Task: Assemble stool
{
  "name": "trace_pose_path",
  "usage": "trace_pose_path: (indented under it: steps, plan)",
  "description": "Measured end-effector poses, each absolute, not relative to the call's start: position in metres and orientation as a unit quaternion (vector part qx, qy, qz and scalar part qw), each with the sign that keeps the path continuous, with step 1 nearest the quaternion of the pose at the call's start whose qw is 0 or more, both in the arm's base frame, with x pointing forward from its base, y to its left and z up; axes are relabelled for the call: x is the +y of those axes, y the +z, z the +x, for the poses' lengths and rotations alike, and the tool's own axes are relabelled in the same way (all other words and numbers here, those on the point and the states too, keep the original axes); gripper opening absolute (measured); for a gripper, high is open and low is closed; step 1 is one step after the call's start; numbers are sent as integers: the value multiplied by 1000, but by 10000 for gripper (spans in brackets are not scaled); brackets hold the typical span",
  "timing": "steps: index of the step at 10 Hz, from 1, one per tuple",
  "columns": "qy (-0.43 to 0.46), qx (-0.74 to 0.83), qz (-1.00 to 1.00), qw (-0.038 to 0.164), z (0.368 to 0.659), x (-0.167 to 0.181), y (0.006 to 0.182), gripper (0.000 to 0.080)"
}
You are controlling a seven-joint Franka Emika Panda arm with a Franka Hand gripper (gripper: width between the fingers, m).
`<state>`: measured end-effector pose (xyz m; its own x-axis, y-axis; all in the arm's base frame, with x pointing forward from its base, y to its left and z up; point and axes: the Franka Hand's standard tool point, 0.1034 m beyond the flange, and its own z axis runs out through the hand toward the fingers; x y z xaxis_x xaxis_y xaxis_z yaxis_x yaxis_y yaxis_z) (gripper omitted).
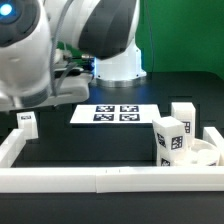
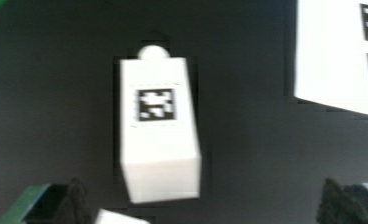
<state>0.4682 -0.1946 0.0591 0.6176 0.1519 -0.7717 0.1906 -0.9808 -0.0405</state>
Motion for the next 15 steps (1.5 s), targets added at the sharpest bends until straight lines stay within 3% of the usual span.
trace_pose_path:
  steps: [3,5,8,15]
  plan:
    - [-426,90,900,22,467,-198,58,649]
    - [-457,60,887,24,472,-167,64,649]
    - [-450,68,890,36,465,-164,35,649]
    - [-454,76,887,30,459,-176,38,649]
